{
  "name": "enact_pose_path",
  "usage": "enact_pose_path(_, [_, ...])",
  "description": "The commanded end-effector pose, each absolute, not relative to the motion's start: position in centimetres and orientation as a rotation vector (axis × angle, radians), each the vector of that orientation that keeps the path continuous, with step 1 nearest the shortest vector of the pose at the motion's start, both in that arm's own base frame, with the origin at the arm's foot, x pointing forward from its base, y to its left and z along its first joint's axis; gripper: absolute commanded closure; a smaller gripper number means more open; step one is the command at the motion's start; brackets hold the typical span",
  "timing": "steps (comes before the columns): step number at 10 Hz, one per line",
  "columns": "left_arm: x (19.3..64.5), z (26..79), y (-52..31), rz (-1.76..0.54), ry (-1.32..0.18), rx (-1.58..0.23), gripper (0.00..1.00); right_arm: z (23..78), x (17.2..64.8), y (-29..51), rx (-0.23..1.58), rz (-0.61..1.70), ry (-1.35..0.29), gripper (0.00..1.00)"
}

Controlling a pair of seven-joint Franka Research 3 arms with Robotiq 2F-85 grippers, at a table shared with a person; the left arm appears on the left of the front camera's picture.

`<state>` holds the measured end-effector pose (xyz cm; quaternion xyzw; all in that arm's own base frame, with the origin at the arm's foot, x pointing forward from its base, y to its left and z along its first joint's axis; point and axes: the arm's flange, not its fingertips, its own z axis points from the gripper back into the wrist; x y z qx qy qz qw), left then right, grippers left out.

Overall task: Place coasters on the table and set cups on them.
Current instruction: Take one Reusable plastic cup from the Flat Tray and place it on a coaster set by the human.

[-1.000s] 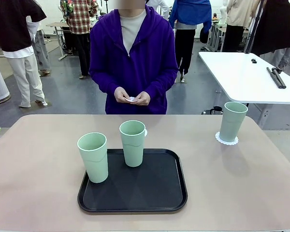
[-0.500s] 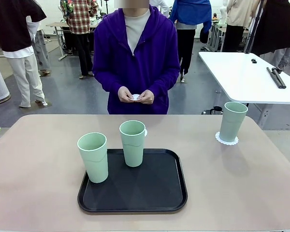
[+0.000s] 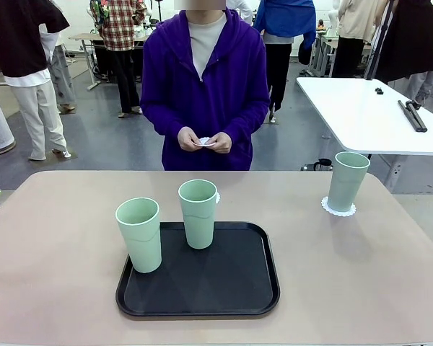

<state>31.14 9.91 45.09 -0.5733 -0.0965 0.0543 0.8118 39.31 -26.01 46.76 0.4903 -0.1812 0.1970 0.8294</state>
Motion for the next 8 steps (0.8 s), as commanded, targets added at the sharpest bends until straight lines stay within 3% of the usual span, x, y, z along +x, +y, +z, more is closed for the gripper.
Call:
enact_pose_path(1, [31.1, 45.1, 10.1, 0.105, -0.219, -1.24, 0.0, 53.2, 41.0, -21.7, 0.835, 0.62, -0.386, 0.0])
enact_pose_path(4, [31.1, 45.1, 10.1, 0.105, -0.219, -1.24, 0.0, 60.3, 41.2, -6.7, 0.562, 1.051, -0.355, 0.0])
enact_pose_path(8, [31.1, 45.1, 10.1, 0.105, -0.219, -1.24, 0.0, 57.0, 39.6, 11.7, 0.301, 1.405, -0.198, 0.0])
